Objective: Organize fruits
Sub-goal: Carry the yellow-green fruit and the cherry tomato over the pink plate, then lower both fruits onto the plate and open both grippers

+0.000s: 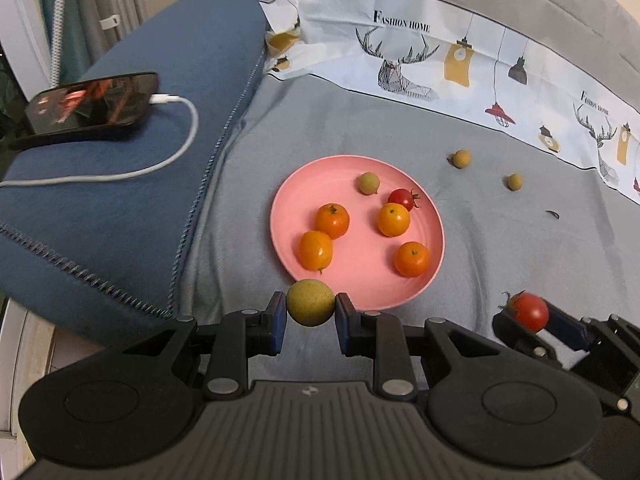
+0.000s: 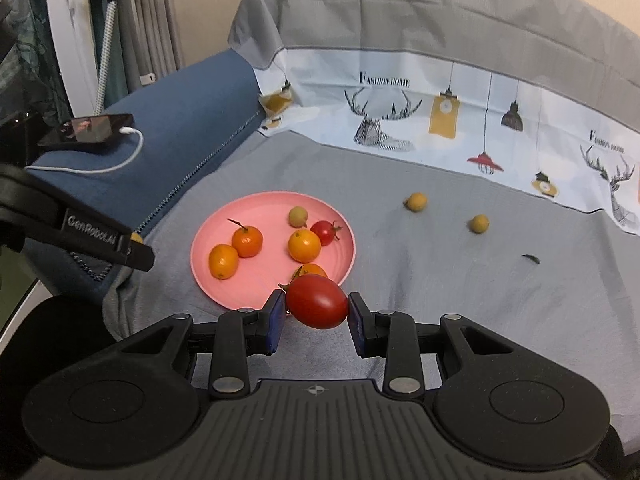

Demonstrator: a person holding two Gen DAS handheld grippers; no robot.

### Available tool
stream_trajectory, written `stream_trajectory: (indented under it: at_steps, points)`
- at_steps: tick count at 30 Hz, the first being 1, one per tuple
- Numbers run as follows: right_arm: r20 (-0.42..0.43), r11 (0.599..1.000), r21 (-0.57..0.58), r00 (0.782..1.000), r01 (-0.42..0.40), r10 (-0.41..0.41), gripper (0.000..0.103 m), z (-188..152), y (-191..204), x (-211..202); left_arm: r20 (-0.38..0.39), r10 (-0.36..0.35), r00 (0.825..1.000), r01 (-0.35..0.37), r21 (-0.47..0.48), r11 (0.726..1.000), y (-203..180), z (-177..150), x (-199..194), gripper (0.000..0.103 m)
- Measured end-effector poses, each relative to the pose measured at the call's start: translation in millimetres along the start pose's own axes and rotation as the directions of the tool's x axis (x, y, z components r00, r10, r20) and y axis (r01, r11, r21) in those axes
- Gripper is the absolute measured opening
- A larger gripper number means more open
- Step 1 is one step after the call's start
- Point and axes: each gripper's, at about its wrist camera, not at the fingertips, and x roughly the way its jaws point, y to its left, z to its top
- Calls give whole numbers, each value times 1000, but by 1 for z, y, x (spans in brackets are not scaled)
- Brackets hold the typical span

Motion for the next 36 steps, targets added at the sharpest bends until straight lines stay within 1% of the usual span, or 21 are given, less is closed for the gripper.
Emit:
stream_trajectory:
  at_steps: [5, 11, 19, 23, 25, 26, 27, 28, 29, 30, 31, 32, 33, 34, 36]
  points:
    - [-24, 1000, -11, 1000, -7, 7, 35, 6, -2, 32, -31, 9, 999, -9, 12, 1000, -7, 17, 32, 29]
    - [-47, 999, -33, 999, -20, 18, 35, 17, -2, 72, -44, 23, 999, -23, 12, 1000, -9, 40, 66, 29]
    - [-79, 997, -64, 996, -36, 31, 35, 30, 0, 119, -42, 52, 998, -51, 23, 998, -15, 69, 104, 28]
    - [-86, 996, -85, 996, -38, 31, 35, 33, 3, 133, -17, 75, 997, -74, 49, 996, -20, 77, 116, 29]
    - [-83, 994, -96, 996, -43, 35, 35, 35, 4, 138, -19, 65, 998, -63, 66, 996, -22, 81, 122, 29]
    - [-78, 994, -101, 996, -49, 41, 35, 37, 4, 139, -17, 54, 998, -53, 72, 996, -22, 83, 123, 32]
    - [-72, 993, -106, 996, -59, 52, 37, 39, 4, 140, -12, 44, 999, -43, 79, 996, -22, 84, 122, 52]
    - [-66, 992, -109, 996, -70, 63, 52, 42, 4, 140, 2, 39, 999, -39, 83, 996, -22, 85, 118, 67]
    - [-65, 991, -109, 996, -75, 68, 70, 45, 3, 140, 29, 43, 999, -45, 78, 996, -21, 85, 113, 96]
    - [-58, 991, -106, 996, -77, 71, 76, 48, 2, 139, 68, 56, 996, -60, 67, 996, -19, 84, 105, 103]
    - [-51, 991, -104, 996, -80, 75, 81, 50, 1, 136, 118, 61, 991, -68, 58, 996, -17, 82, 96, 103]
    - [-49, 991, -104, 996, -82, 77, 83, 51, 0, 132, 150, 51, 987, -62, 68, 996, -16, 79, 88, 103]
    - [-52, 991, -105, 996, -81, 76, 84, 51, -1, 129, 152, 41, 988, -54, 83, 995, -17, 77, 84, 103]
    - [-61, 992, -103, 996, -76, 70, 88, 49, -2, 124, 144, 34, 989, -48, 94, 994, -17, 73, 81, 103]
    - [-80, 994, -88, 995, -68, 61, 90, 43, -2, 114, 129, 31, 991, -45, 104, 994, -17, 61, 74, 103]
